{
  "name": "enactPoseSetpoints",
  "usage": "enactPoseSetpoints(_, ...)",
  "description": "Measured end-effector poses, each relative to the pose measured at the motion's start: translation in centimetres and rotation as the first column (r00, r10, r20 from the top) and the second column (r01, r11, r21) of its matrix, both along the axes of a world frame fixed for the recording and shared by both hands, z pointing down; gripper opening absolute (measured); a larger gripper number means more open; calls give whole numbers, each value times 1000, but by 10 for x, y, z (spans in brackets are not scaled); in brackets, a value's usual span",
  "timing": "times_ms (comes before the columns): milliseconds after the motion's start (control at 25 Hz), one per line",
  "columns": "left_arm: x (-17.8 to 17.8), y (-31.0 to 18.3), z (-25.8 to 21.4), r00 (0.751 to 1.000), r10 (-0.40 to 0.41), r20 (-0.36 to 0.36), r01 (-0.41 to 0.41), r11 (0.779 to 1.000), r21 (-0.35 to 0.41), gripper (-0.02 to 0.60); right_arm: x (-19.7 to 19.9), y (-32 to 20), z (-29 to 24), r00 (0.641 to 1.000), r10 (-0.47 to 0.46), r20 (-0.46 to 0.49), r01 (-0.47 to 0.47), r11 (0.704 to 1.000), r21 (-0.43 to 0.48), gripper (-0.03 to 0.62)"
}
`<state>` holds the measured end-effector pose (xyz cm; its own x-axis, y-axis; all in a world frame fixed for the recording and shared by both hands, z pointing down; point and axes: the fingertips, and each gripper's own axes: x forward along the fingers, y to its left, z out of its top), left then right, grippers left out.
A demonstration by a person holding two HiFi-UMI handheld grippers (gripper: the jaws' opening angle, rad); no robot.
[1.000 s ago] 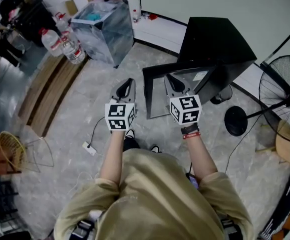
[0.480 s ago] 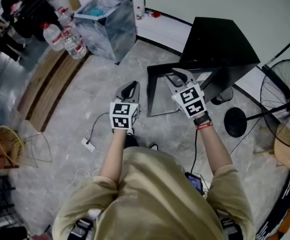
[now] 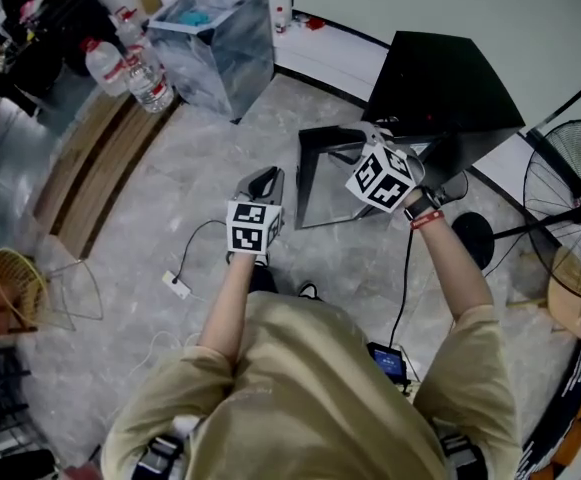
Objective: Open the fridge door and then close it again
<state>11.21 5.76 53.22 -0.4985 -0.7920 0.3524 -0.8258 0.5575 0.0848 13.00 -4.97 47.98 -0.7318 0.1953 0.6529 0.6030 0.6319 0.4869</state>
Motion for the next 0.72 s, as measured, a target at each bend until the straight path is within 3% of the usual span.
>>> enactPoseSetpoints(280, 4, -10, 37, 995, 76, -70, -79, 996, -46, 43, -11, -2, 18, 993, -80, -85, 91, 987, 132, 212)
enactPoseSetpoints(520, 9, -17, 70, 980, 146, -133, -158, 984, -84, 112, -17, -1, 24, 988, -110, -105, 130, 970, 205, 216)
enactPoseSetpoints(720, 12, -36, 100, 959, 236, -155, -254, 961, -112, 194, -17, 0, 24, 986, -119, -120, 141, 972, 190, 207)
